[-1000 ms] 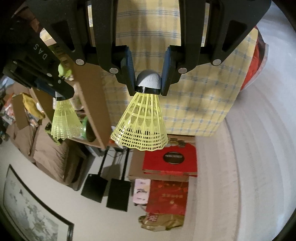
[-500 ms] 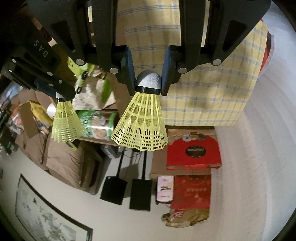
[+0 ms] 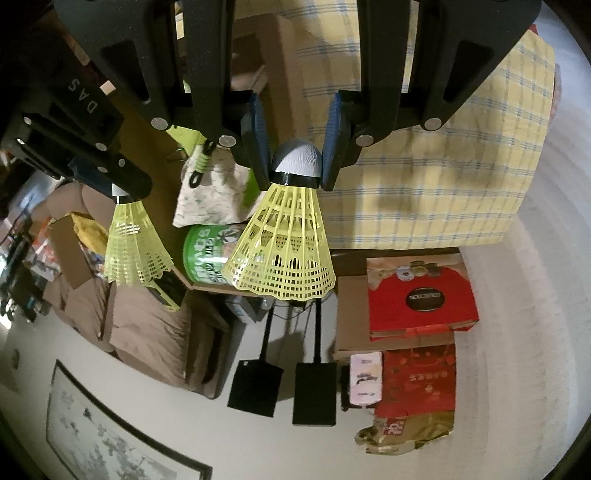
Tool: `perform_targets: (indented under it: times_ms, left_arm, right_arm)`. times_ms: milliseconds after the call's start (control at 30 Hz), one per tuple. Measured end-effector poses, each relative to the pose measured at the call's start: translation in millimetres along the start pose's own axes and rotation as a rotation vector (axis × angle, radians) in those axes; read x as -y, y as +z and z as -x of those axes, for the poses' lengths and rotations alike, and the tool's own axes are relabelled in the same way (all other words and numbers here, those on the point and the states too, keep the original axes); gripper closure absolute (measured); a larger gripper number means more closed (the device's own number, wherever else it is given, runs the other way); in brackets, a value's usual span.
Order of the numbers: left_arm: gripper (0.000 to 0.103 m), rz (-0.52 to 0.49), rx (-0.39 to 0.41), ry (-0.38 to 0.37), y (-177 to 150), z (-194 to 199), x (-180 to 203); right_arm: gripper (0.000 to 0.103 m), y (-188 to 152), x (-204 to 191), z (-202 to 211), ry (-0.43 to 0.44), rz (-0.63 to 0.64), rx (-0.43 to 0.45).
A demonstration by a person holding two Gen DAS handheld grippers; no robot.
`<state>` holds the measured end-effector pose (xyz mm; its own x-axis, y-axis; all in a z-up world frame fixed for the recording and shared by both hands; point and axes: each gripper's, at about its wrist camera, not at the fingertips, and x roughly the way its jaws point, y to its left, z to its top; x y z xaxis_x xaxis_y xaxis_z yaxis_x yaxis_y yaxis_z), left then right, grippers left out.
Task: Organize objects
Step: 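Carry both shuttlecocks with both tools over the box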
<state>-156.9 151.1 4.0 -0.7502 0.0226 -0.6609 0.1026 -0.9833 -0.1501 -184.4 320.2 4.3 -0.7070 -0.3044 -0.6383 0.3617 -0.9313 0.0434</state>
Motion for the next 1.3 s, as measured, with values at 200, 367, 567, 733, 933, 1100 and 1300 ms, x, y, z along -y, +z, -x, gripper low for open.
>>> perform_targets:
  times_ms: [200,367,567,733,933,1100,1300]
  left_arm:
    - [0.078,-0.015,-0.004,-0.01,0.3,-6.0,16.2]
    - [0.078,-0.022,-0.007,-0.006,-0.6,-12.0,24.3]
    - [0.078,-0.038,-0.03,0.002,-2.9,-25.5,31.6]
    - [0.078,-0.039,-0.052,-0.004,-6.4,-36.0,34.4]
    - [0.078,-0.043,-0.073,-0.004,-10.6,-45.3,40.0]
    - [0.078,-0.045,-0.095,0.0,-17.6,-54.5,42.0]
    - [0.078,-0.037,-0.116,0.005,-23.0,-61.7,41.8]
  right_arm:
    - [0.077,-0.5,14.6,0.7,-0.014,-0.01,-0.004]
    - [0.077,-1.4,25.5,-1.9,-0.023,-0.023,-0.01]
    - [0.077,-6.6,37.2,-10.9,-0.03,-0.037,-0.037]
    - [0.077,-11.1,41.1,-17.0,-0.029,-0.043,-0.055]
    - [0.077,-17.6,46.1,-24.1,-0.032,-0.049,-0.076]
    - [0.077,-23.8,50.3,-33.4,-0.036,-0.055,-0.102]
    - [0.077,-29.5,54.2,-45.2,-0.04,-0.057,-0.133]
